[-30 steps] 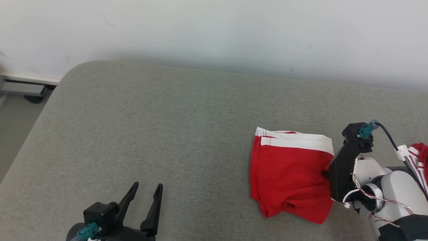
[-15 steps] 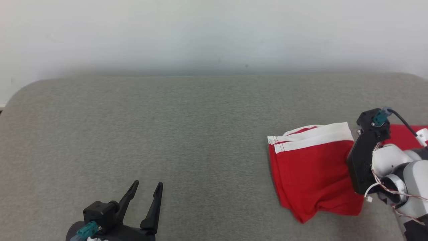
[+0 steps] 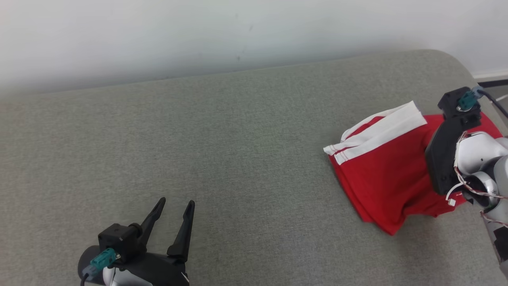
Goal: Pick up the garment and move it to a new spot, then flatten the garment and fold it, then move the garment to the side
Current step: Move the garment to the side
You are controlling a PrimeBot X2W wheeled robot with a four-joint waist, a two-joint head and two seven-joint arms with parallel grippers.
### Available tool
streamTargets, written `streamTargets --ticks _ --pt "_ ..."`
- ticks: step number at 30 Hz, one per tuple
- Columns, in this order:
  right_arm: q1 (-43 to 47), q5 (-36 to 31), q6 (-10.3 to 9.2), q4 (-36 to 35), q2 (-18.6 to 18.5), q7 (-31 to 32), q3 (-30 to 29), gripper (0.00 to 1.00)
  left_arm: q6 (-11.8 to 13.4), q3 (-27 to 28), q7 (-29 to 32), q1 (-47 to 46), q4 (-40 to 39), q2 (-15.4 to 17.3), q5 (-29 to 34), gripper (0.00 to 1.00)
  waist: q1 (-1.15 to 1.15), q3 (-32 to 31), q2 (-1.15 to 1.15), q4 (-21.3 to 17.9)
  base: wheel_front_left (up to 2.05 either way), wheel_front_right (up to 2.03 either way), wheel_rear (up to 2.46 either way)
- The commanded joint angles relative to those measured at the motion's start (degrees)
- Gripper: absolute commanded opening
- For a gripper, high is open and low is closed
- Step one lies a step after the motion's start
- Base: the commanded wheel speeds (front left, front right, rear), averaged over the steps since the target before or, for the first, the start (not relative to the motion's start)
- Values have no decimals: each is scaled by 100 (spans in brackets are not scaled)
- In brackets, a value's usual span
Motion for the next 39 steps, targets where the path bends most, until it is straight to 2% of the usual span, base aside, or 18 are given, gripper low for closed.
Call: streamTargets --ticks 1,15,20,25,32,38,39 --pt "-104 12 -7 10 -46 -50 -52 0 0 11 -31 -71 20 52 30 100 0 107 -1 -131 0 0 0" --pt "-345 -184 -7 -55 -32 -70 -626 0 -14 -30 32 -157 -17 155 52 100 0 245 -1 -345 0 0 0" --pt "-464 -385 -7 224 -54 -317 -884 0 -34 -61 52 -220 -44 189 68 100 0 303 -1 -292 0 0 0" --pt "-510 -639 -7 685 77 -659 -1183 0 -31 -95 121 -291 -92 220 102 100 0 411 -1 -167 0 0 0" --pt "-659 -1764 -7 1447 193 -1415 -2125 0 3 -109 210 -380 -193 340 141 100 0 691 -1 76 0 0 0" --pt "-787 -2401 -7 1968 349 -1785 -2621 0 12 -140 278 -432 -272 402 183 100 0 854 -1 239 0 0 0" --pt "-802 -2479 -7 2058 343 -1846 -2686 8 14 -139 283 -445 -286 411 189 100 0 874 -1 258 0 0 0"
